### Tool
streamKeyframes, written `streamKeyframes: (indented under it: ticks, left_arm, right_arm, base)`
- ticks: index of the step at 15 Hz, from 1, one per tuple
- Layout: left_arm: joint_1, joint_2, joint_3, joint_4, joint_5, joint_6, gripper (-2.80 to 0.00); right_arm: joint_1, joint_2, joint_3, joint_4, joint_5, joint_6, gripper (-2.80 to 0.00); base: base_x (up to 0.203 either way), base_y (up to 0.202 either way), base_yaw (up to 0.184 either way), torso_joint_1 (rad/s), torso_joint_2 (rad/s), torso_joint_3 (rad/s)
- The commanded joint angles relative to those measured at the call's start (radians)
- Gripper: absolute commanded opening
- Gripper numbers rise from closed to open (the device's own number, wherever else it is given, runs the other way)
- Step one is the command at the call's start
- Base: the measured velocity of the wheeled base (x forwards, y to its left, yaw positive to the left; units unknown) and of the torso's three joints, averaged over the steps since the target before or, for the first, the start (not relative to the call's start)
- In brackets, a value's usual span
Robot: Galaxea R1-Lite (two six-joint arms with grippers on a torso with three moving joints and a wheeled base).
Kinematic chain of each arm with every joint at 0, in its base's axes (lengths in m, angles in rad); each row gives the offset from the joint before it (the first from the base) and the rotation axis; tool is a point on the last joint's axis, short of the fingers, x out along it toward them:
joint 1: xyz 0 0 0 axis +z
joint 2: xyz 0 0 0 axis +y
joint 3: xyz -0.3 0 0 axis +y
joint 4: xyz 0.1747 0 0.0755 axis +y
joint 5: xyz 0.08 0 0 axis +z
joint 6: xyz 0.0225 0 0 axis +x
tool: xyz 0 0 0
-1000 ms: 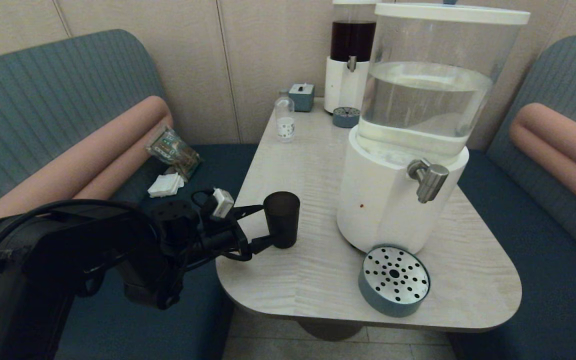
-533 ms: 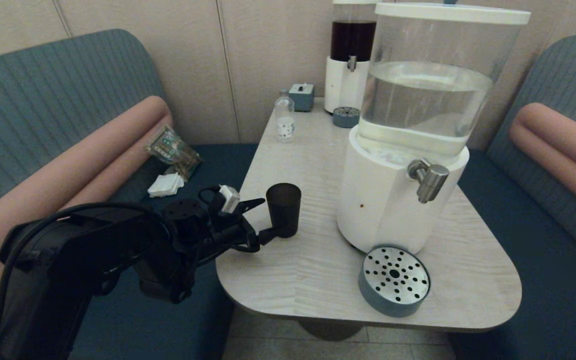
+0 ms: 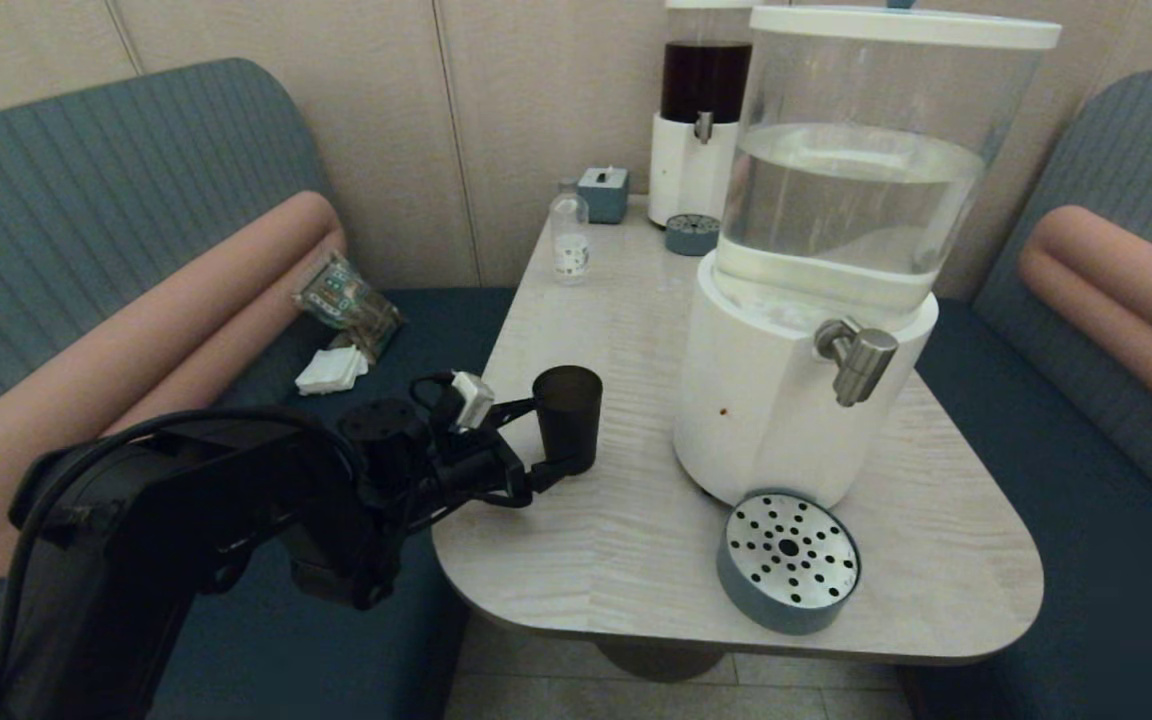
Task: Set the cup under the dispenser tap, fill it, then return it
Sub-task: Pick up the cup
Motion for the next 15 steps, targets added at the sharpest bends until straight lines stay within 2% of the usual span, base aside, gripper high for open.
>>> streamKeyframes:
  ticks: [1, 5, 6, 13, 15]
  left_arm:
    - [-0.01, -0.007, -0.005, -0.008, -0.003, 0.0, 0.0]
    - [-0.012, -0.002, -0.03, -0.008, -0.002, -0.011, 0.0]
    - [-0.012, -0.001, -0.03, -0.008, 0.001, -0.011, -2.8]
    - [-0.036, -0.063, 0.057, -0.008, 0.007, -0.009, -2.8]
    - [-0.052, -0.11, 0.102, -0.008, 0.03, -0.012, -2.8]
  right_arm:
    - [0.0, 0.0, 0.015, -0.001, 0.0, 0.0, -2.8]
    - [0.0, 0.0, 0.015, -0.001, 0.0, 0.0, -2.8]
    - [0.0, 0.0, 0.015, -0.001, 0.0, 0.0, -2.8]
    - [0.0, 0.0, 0.015, -0.001, 0.0, 0.0, -2.8]
    - [0.0, 0.0, 0.015, -0.001, 0.0, 0.0, -2.8]
  base:
    - [0.0, 0.0, 0.0, 0.0, 0.0, 0.0]
    - [0.0, 0.0, 0.0, 0.0, 0.0, 0.0]
    - [0.0, 0.0, 0.0, 0.0, 0.0, 0.0]
    - [0.0, 0.0, 0.0, 0.0, 0.0, 0.0]
    - [0.0, 0.0, 0.0, 0.0, 0.0, 0.0]
